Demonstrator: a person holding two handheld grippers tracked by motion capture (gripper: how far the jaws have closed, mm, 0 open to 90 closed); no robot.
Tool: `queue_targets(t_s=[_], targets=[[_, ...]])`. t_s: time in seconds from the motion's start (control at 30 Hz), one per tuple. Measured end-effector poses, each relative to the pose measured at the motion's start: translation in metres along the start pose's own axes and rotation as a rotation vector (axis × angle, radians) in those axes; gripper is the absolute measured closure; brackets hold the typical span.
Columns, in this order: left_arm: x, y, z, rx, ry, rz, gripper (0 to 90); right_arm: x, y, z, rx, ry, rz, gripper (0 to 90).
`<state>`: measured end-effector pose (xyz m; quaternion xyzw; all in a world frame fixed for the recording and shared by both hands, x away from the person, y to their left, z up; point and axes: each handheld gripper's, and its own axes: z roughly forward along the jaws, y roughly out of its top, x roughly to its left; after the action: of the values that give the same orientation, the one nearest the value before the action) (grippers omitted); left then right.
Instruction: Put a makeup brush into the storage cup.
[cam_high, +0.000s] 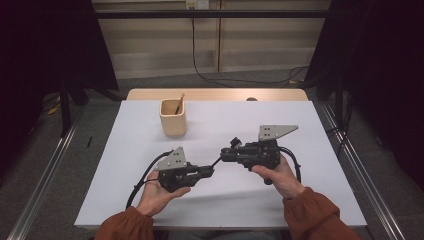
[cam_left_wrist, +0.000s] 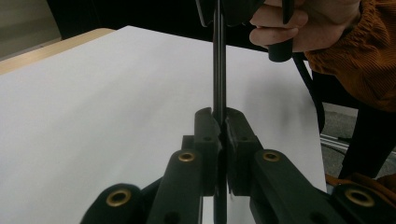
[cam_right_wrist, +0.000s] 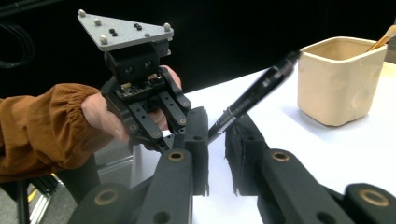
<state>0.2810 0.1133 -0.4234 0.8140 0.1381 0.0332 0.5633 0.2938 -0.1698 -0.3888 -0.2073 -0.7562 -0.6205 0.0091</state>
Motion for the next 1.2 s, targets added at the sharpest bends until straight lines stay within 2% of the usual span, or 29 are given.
queue_targets(t_s=[0.17, 0.3, 0.53, 0.67, 0.93, 1.0, 1.2], targets=[[0.000, 0.000, 0.004, 0.001, 0.009, 0.005, 84.9, -0.001, 0.000, 0.000, -0.011, 0.018, 0.017, 82.9], [0.001, 0.000, 0.004, 0.004, 0.012, 0.018, 85.0, -0.003, 0.001, 0.001, -0.034, 0.042, 0.055, 84.6], [0.002, 0.000, 0.002, -0.015, 0.033, 0.010, 82.5, -0.003, 0.005, 0.005, -0.039, 0.044, 0.064, 85.6], [0.002, -0.001, 0.002, -0.035, 0.044, 0.004, 75.5, -0.004, 0.005, 0.002, -0.045, 0.031, 0.075, 85.6], [0.002, 0.000, -0.002, -0.075, 0.063, -0.041, 59.5, -0.003, 0.008, -0.004, -0.051, 0.018, 0.061, 85.6], [0.002, 0.000, -0.004, -0.076, 0.074, -0.038, 56.0, -0.003, 0.008, -0.005, -0.046, 0.015, 0.060, 85.6], [0.002, 0.000, -0.011, -0.075, 0.114, -0.080, 34.4, -0.003, 0.010, -0.010, -0.034, 0.014, 0.056, 85.7]])
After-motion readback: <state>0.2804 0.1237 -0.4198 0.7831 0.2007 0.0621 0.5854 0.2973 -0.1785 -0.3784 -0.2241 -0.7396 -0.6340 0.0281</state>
